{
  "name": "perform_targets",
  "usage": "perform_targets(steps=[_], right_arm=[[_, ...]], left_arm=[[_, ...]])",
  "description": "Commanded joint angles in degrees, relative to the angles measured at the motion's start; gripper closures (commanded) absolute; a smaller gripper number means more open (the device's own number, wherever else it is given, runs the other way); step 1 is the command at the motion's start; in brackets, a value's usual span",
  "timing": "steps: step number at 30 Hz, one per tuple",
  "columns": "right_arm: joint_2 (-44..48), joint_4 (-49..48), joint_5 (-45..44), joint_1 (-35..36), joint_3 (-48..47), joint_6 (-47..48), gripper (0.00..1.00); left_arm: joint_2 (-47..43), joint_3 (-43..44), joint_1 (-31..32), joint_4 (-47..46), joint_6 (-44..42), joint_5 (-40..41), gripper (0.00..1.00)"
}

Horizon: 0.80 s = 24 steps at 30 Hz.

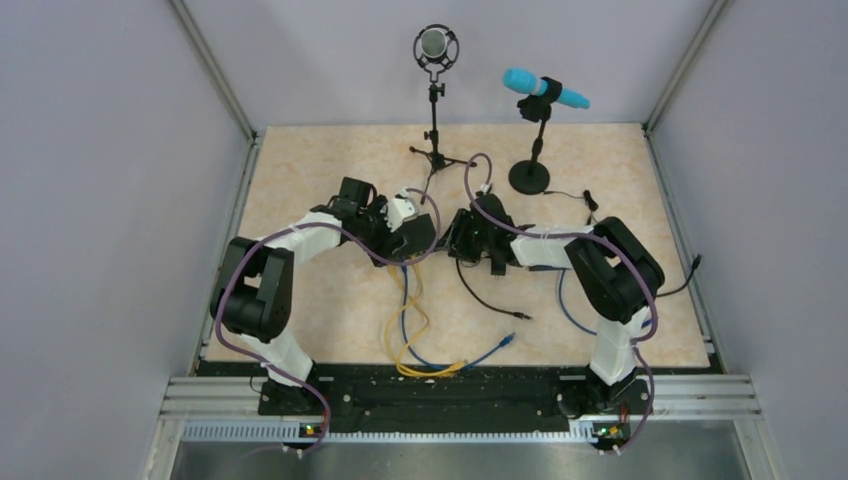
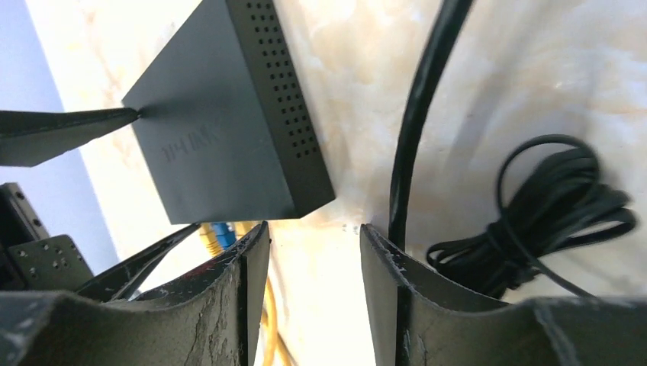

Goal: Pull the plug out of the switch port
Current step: Move the connector to the center of the board.

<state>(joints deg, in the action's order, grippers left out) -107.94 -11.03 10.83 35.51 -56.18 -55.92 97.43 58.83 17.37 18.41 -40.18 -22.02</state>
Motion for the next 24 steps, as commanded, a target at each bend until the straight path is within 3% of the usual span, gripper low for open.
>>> perform_targets(steps=[1,5,24], right_arm=[[2.8,8.5,-6.6,-0.9,-2.2,6.0,0.52],[4.8,4.9,-2.3,0.9,-2.6,7.1,0.48],[-7.6,-9.2,10.8,3.7,-4.6,-3.1,0.54]], left_arm=[[0.9,0.4,0.1,4.1,0.1,0.9,0.09],[0.6,0.4,0.1,3.9,0.0,1.1,0.09],[0.9,-0.2,0.6,3.7,1.1,0.5,0.09]])
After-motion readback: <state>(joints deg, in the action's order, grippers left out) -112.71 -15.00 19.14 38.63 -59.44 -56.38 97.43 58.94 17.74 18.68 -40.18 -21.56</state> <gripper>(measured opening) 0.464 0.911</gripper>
